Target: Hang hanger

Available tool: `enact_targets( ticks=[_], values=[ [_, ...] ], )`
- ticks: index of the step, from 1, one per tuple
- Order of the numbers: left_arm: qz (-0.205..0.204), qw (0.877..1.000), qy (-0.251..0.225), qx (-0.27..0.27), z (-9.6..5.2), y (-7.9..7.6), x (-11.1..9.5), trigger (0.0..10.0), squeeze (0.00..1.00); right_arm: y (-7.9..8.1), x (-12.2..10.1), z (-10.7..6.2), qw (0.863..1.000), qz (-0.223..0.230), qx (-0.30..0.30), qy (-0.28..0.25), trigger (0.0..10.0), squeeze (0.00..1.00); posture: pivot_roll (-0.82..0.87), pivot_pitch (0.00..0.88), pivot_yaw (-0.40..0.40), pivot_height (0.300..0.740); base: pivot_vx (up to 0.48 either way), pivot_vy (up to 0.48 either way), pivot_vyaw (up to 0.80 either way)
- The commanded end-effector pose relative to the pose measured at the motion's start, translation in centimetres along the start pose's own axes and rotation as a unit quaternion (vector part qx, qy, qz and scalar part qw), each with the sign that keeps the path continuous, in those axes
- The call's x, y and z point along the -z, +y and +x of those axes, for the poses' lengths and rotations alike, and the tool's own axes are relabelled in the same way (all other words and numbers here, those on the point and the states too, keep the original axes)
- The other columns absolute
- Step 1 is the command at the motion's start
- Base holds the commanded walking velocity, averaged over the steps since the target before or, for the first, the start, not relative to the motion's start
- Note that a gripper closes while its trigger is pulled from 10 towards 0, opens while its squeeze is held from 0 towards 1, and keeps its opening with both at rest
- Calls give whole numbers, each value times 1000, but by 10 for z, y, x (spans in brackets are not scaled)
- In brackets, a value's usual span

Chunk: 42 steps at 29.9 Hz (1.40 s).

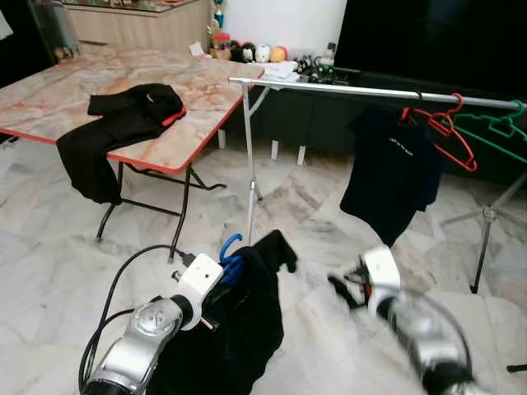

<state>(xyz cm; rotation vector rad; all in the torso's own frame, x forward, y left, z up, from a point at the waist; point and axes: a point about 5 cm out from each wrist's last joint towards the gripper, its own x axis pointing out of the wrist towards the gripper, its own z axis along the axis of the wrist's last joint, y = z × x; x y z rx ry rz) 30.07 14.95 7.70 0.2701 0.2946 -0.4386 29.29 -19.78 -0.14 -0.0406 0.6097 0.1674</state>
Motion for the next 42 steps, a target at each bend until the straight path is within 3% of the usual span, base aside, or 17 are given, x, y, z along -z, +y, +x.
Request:
enact_targets(
  ticks=[1, 3, 4, 6, 11, 17, 42],
  values=[
    [-27, 999, -20, -29, -3, 5, 1, 10000, 0, -1, 32, -6, 997, 42, 40, 48, 10000, 0, 105, 0, -3, 740, 0, 0, 0],
    [-41, 998, -24, -41, -7, 6, 6, 10000, 0, 4, 58, -12, 987, 128, 58, 77, 10000, 0, 97, 0, 1, 740, 0, 0, 0],
    [-46, 997, -25, -48, -9, 6, 8, 10000, 0, 7, 70, -16, 982, 147, 69, 94, 10000, 0, 97, 0, 2, 740, 0, 0, 0],
    [-70, 995, -20, -67, -16, 7, 19, 10000, 0, 10, 99, -27, 971, 165, 109, 137, 10000, 0, 97, 0, 4, 740, 0, 0, 0],
    [-60, 995, -16, -75, -28, 7, 29, 10000, 0, 12, 124, -40, 957, 192, 144, 161, 10000, 0, 110, 0, 8, 740, 0, 0, 0],
    [-62, 995, -13, -82, -32, 9, 33, 10000, 0, 22, 132, -42, 964, 164, 119, 174, 10000, 0, 98, 0, 16, 740, 424, 0, 0],
    [-60, 995, -12, -78, -32, 8, 34, 10000, 0, 22, 132, -42, 964, 163, 121, 174, 10000, 0, 98, 0, 17, 740, 480, 0, 0]
  ],
)
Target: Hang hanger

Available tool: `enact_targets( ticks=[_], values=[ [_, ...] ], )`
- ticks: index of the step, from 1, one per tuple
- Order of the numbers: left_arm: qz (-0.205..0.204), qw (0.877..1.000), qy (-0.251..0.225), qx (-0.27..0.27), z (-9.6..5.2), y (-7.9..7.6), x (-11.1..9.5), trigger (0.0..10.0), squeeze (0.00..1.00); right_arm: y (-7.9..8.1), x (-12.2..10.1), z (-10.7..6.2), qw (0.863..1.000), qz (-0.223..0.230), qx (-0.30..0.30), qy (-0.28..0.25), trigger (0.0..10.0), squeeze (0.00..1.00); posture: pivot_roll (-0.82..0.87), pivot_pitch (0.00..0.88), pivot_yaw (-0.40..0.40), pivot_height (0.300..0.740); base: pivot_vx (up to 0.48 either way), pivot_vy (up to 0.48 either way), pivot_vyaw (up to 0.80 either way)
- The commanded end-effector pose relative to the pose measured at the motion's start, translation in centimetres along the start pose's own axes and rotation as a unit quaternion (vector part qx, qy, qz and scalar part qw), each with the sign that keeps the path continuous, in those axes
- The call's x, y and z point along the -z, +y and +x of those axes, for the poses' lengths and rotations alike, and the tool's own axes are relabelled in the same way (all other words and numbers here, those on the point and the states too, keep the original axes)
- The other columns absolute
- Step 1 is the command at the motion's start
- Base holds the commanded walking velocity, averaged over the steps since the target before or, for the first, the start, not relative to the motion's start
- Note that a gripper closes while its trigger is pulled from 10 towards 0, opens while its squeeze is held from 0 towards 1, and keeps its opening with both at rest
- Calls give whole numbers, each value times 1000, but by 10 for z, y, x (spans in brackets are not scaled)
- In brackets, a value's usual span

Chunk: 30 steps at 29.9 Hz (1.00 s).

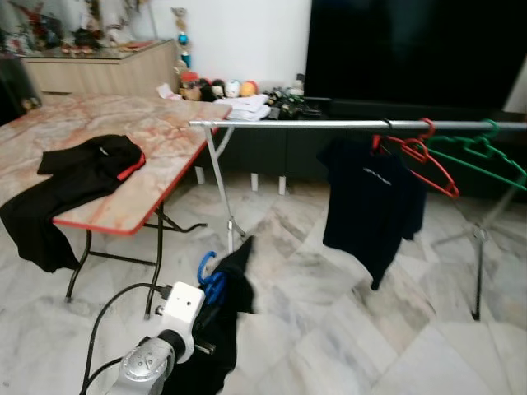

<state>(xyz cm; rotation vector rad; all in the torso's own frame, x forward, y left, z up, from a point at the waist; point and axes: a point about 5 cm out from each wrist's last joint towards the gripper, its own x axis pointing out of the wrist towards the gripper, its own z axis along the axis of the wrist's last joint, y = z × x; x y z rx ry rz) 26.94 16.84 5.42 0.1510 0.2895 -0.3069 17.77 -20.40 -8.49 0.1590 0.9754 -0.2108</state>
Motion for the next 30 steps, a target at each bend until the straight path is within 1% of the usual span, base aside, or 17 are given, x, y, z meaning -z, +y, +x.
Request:
enact_targets(
  ticks=[1, 8, 10, 13, 23, 28, 30],
  values=[
    [7, 1000, -5, -21, -4, 11, -2, 10000, 0, 11, 1, 1, 1000, 1, -15, 0, 10000, 0, 98, 0, 17, 740, 480, 0, 0],
    [7, 1000, -6, -19, -4, 11, -2, 10000, 0, 11, 1, 1, 1000, 2, -12, 0, 10000, 0, 98, 0, 18, 740, 480, 0, 0],
    [4, 1000, -8, -7, 3, 6, -9, 10000, 0, 5, 0, 1, 1000, -2, 1, 3, 10000, 0, 114, 0, 9, 740, 480, 0, 0],
    [2, 1000, -7, -4, 5, 4, -12, 10000, 0, 4, -2, 1, 1000, -6, 3, 2, 10000, 0, 112, 0, 8, 740, 480, 0, 0],
    [-2, 1000, -3, -5, 4, 3, -9, 10000, 0, 6, -5, 1, 1000, 1, -11, -2, 10000, 0, 102, 0, 11, 740, 480, 0, 0],
    [-2, 1000, -3, -3, 6, 2, -10, 10000, 0, 9, -4, 1, 1000, -14, -21, 4, 10000, 0, 103, 0, 11, 740, 480, 0, 0],
    [-2, 1000, -3, -3, 6, 2, -10, 10000, 0, 13, -3, 1, 999, -25, -28, 6, 10000, 0, 103, 0, 11, 740, 480, 0, 0]
  ],
)
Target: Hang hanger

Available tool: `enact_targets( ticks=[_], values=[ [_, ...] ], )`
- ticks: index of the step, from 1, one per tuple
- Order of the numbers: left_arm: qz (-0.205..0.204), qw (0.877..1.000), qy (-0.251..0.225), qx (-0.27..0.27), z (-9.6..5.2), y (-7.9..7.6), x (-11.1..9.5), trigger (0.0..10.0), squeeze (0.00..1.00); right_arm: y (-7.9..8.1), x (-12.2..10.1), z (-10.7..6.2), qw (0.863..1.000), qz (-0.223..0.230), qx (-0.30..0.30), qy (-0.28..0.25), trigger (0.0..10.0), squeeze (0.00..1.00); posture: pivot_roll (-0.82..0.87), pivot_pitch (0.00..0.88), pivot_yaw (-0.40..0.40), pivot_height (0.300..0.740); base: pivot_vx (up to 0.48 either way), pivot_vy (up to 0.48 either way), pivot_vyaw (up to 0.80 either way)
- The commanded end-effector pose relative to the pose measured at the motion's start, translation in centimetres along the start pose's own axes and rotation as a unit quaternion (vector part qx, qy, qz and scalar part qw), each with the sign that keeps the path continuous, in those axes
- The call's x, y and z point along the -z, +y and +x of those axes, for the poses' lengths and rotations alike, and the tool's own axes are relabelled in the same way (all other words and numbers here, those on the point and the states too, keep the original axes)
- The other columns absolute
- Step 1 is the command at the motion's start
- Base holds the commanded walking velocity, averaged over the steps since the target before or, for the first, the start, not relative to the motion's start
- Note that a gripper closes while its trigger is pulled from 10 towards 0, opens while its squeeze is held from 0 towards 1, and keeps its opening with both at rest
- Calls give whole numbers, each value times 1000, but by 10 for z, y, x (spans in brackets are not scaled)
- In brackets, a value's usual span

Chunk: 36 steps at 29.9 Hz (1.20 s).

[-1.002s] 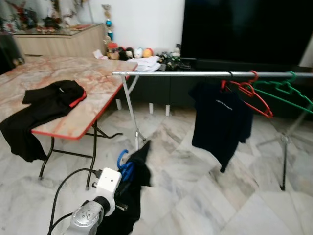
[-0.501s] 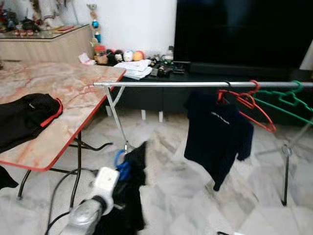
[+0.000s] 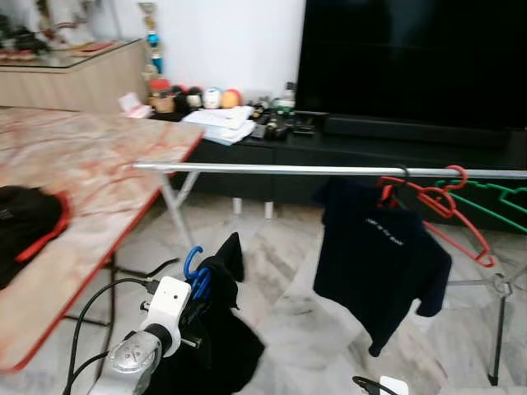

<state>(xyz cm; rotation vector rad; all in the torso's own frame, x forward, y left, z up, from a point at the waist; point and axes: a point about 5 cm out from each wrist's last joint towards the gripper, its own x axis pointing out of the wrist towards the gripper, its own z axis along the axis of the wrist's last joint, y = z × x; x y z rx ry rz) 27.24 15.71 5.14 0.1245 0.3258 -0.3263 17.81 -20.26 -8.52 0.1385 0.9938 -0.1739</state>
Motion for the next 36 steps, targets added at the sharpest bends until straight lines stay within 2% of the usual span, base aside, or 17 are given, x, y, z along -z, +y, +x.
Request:
enact_targets(
  ticks=[1, 4, 11, 19, 24, 31, 36],
  values=[
    [13, 1000, -18, -16, -1, 11, -10, 10000, 0, 14, -3, 1, 1000, -8, -19, -3, 10000, 0, 104, 0, 11, 740, 480, 0, 0],
    [19, 1000, -17, -19, -1, 12, -10, 10000, 0, 15, -2, 1, 1000, -7, -21, -2, 10000, 0, 103, 0, 9, 740, 332, 0, 0],
    [21, 999, -12, -30, -1, 12, -8, 10000, 0, 18, -4, 2, 1000, -14, -27, -2, 10000, 0, 103, 0, 4, 740, 0, 0, 0],
    [22, 999, -15, -34, -1, 13, -9, 10000, 0, 26, 2, 1, 998, -41, -37, 1, 10000, 0, 106, 0, 0, 740, 0, -436, 0],
    [21, 999, -16, -34, -1, 13, -9, 10000, 0, 27, 6, 1, 998, -43, -38, 4, 10000, 0, 106, 0, -1, 740, 0, -442, 293],
    [30, 999, -13, -27, 0, 11, -9, 10000, 0, 14, 13, -1, 999, -33, -31, 10, 10000, 0, 106, 0, -1, 740, 0, -442, 67],
    [44, 998, -9, -34, 2, 10, -7, 10000, 0, 1, 10, -2, 999, -34, -26, 7, 10000, 0, 106, 0, -4, 740, 0, -48, 0]
  ],
)
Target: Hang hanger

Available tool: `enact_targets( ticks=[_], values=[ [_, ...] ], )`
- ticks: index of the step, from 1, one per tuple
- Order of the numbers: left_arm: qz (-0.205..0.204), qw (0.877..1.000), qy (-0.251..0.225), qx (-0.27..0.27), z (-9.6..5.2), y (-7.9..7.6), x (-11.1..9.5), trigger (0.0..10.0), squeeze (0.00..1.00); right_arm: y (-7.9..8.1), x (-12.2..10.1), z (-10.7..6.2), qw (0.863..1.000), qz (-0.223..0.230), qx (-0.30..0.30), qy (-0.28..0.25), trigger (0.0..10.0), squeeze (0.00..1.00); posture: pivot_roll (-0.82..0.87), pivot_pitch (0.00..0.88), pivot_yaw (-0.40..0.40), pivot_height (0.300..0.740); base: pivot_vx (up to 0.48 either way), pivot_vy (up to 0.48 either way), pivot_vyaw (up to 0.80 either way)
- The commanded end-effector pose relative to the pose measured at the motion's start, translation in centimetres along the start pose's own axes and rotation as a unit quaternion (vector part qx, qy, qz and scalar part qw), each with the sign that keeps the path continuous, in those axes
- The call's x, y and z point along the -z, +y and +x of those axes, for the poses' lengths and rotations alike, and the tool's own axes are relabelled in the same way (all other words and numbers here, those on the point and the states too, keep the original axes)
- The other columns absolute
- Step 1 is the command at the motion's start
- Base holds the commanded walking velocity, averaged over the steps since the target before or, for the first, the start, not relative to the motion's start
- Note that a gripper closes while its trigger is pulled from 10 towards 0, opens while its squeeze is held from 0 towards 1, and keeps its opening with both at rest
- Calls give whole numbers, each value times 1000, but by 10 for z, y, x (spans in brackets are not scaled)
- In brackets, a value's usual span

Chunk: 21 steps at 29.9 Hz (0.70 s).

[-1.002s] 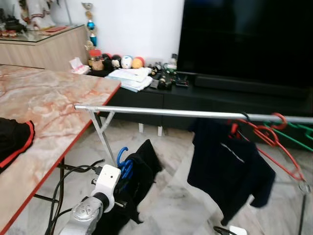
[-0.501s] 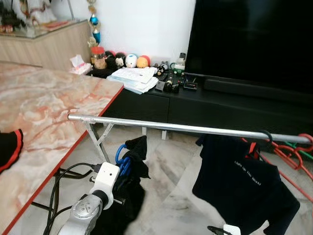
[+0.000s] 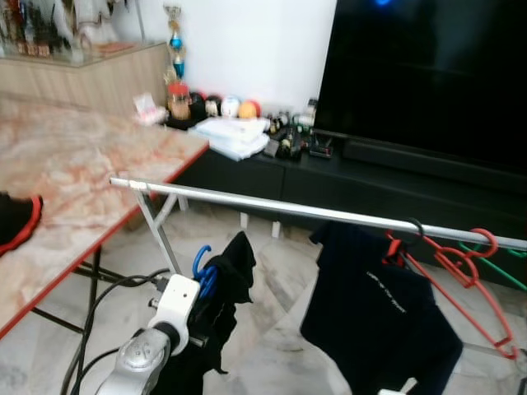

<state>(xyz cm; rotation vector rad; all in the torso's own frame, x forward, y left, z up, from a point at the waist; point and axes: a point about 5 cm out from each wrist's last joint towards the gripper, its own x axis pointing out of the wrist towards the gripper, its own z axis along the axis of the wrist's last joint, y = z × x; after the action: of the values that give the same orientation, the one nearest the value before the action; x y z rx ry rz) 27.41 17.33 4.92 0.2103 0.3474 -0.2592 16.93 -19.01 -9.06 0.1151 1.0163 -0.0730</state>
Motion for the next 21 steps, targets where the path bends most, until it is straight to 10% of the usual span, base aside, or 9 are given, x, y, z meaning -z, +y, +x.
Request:
enact_targets(
  ticks=[1, 21],
  values=[
    [2, 999, -31, -7, 5, -3, -13, 10000, 0, -11, -3, -1, 1000, 1, 9, -6, 10000, 0, 105, 0, -8, 740, 0, 0, 0],
    [-19, 995, -31, -89, 1, 23, -14, 10000, 0, 31, 2, 2, 998, -32, -46, 3, 10000, 0, 110, 0, -27, 740, 252, 0, 0]
  ],
)
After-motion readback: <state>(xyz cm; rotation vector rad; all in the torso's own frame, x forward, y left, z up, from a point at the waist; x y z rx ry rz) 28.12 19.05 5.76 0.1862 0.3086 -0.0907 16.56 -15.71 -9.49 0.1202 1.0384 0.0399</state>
